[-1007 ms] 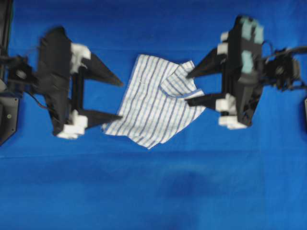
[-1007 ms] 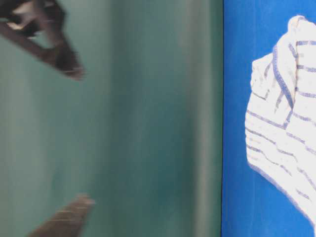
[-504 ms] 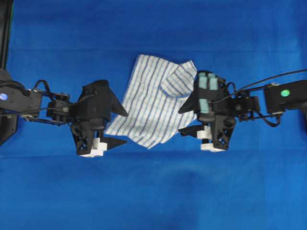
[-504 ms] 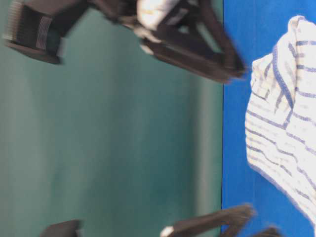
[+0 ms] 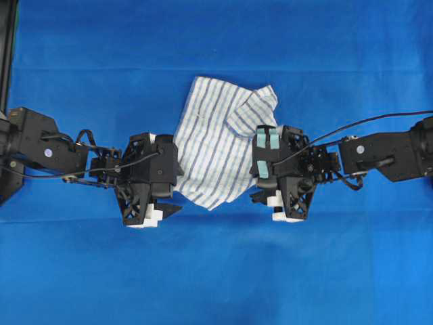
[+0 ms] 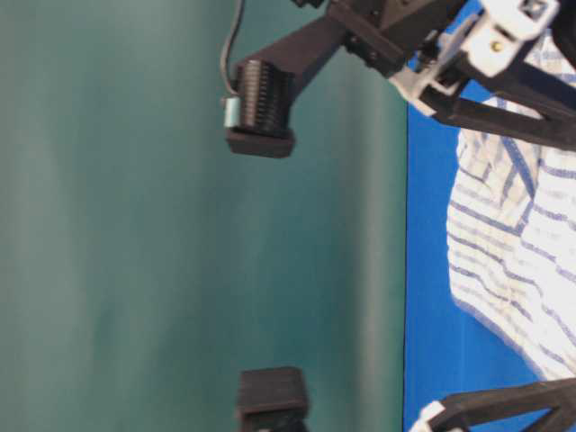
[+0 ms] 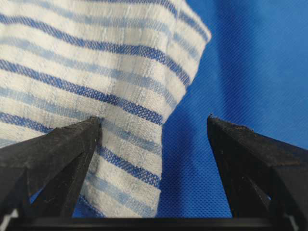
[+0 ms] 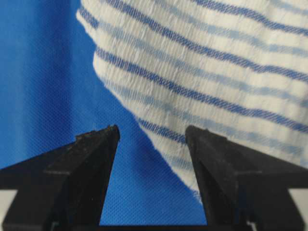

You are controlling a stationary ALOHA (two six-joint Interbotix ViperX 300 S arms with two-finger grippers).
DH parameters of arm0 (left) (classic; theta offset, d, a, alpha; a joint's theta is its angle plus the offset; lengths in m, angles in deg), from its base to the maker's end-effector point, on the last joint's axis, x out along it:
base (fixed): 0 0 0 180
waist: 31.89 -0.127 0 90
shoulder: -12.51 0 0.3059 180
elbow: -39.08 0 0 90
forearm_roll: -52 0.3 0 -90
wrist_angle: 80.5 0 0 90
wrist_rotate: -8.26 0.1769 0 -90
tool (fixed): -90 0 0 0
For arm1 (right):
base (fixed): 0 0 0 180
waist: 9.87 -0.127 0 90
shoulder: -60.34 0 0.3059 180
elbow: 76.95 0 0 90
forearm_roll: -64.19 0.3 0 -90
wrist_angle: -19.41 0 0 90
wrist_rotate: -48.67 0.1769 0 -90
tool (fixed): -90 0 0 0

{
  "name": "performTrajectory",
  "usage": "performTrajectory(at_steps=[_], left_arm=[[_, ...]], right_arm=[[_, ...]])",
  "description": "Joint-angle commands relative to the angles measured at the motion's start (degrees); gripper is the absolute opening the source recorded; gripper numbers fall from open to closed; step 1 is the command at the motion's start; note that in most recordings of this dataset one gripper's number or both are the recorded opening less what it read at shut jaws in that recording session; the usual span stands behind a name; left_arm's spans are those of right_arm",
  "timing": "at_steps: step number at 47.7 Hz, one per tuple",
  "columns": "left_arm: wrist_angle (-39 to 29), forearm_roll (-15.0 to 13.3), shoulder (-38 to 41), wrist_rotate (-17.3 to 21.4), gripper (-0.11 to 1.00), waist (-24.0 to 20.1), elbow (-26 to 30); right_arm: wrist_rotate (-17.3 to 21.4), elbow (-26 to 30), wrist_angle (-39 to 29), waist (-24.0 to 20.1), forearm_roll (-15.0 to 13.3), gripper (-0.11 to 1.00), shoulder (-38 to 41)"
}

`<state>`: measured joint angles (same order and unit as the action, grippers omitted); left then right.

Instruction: Lift the towel with both arms.

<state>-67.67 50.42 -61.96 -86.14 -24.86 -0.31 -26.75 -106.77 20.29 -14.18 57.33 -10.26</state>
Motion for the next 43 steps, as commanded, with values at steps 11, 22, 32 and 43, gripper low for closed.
performTrajectory(at_steps=[11, 22, 32, 43], left_arm=[[0.8, 0.1, 1.1, 0.1, 0.89, 0.2, 0.9], [0.7, 0.0, 1.1, 0.0, 0.64, 0.2, 1.0], [0.6, -0.1, 1.0, 0.0, 0.08, 0.6, 1.1], [-0.1, 0.0, -1.7, 0.0, 0.03, 1.2, 1.3]], right_arm=[[0.1, 1.2, 1.0, -0.4, 0.1, 0.62, 0.6], [0.0, 1.3, 4.0, 0.6, 0.1, 0.42, 1.6], [0.1, 1.3, 4.9, 1.8, 1.3, 0.01, 1.8], [0.1, 1.5, 4.7, 1.8, 1.9, 0.01, 1.2]])
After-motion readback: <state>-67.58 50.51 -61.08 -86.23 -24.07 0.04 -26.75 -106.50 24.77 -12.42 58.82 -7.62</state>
